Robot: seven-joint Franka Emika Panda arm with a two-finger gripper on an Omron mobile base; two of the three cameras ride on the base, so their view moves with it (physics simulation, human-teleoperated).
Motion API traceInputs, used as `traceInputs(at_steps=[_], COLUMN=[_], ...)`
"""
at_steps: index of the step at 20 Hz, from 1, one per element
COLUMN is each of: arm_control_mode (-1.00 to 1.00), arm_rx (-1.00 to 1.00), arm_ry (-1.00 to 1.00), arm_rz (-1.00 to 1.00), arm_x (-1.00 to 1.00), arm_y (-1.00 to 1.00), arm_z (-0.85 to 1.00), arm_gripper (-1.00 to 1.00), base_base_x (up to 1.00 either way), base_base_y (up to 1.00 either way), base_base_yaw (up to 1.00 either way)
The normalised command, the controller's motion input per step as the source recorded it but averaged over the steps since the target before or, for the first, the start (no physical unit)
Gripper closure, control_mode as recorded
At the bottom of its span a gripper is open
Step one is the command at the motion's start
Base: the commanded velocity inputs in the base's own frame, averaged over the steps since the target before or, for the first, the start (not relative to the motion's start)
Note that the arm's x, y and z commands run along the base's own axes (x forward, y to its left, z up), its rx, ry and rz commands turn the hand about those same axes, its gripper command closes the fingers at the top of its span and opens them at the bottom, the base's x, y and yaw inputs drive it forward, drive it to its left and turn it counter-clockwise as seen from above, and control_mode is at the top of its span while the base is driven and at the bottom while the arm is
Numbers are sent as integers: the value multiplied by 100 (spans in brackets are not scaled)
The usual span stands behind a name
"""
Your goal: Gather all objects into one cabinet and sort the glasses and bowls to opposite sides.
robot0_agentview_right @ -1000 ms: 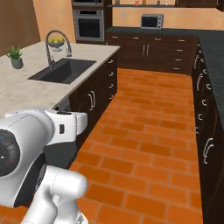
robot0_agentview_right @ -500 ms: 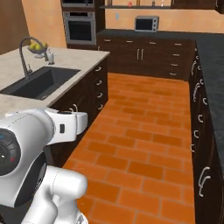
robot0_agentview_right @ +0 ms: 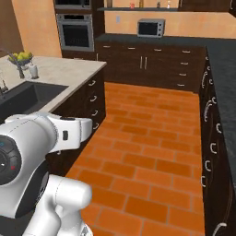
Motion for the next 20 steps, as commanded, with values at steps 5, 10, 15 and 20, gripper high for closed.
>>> traceInputs(at_steps=[5,10,15,20], arm_control_mode=[100,100,100,100], arm_rx=[0,0,0,0], arm_ry=[0,0,0,0], arm_rz=[0,0,0,0], arm_x=[0,0,0,0], arm_y=[0,0,0,0], arm_z=[0,0,0,0], arm_gripper=[-100,-100,-100,-100], base_base_x=[100,100,100,100], base_base_y=[-23,-19,-15,-15], base_base_yaw=[-1,-2,-2,-3])
